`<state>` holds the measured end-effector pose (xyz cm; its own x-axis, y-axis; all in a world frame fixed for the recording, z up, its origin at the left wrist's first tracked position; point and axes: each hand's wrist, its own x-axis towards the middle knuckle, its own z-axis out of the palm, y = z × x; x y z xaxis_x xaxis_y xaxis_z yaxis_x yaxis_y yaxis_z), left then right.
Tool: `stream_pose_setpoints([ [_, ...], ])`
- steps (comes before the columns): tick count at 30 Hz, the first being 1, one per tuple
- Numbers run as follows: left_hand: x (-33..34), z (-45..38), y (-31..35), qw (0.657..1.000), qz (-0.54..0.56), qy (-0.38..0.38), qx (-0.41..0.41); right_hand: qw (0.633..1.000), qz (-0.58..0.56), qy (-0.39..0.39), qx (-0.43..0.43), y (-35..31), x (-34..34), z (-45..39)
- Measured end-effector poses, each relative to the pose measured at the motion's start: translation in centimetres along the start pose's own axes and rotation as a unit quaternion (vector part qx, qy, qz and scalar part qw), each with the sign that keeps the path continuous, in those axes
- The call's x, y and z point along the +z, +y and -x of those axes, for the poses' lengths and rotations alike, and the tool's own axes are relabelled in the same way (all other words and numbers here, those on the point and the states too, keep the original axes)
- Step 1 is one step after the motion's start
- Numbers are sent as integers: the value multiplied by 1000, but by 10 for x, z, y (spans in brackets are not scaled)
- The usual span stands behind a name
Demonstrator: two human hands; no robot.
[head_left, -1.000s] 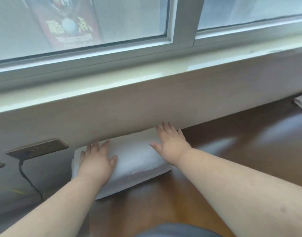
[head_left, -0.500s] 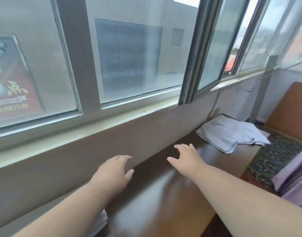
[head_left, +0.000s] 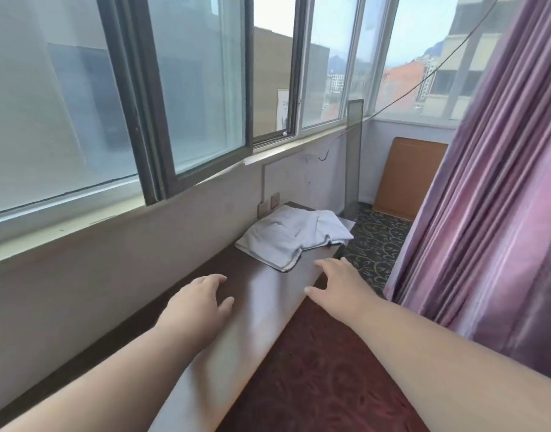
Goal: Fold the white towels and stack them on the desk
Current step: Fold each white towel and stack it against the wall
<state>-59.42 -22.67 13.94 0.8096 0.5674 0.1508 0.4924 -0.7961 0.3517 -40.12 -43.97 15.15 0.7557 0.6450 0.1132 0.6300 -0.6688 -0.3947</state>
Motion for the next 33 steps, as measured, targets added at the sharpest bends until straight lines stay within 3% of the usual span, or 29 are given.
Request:
stream_pose_setpoints([
  [6,62,-16,94,999,18,-10,-31,998,-28,20,57,111,-33,10],
  [13,108,-45,136,998,18,-23,-49,997,-34,18,65,179,-32,-3],
  [20,155,-115,138,997,29,-37,-54,998,-22,12,65,213,-13,-68],
  [33,201,-341,105,997,5,-72,-26,992,-23,11,124,256,23,-284],
])
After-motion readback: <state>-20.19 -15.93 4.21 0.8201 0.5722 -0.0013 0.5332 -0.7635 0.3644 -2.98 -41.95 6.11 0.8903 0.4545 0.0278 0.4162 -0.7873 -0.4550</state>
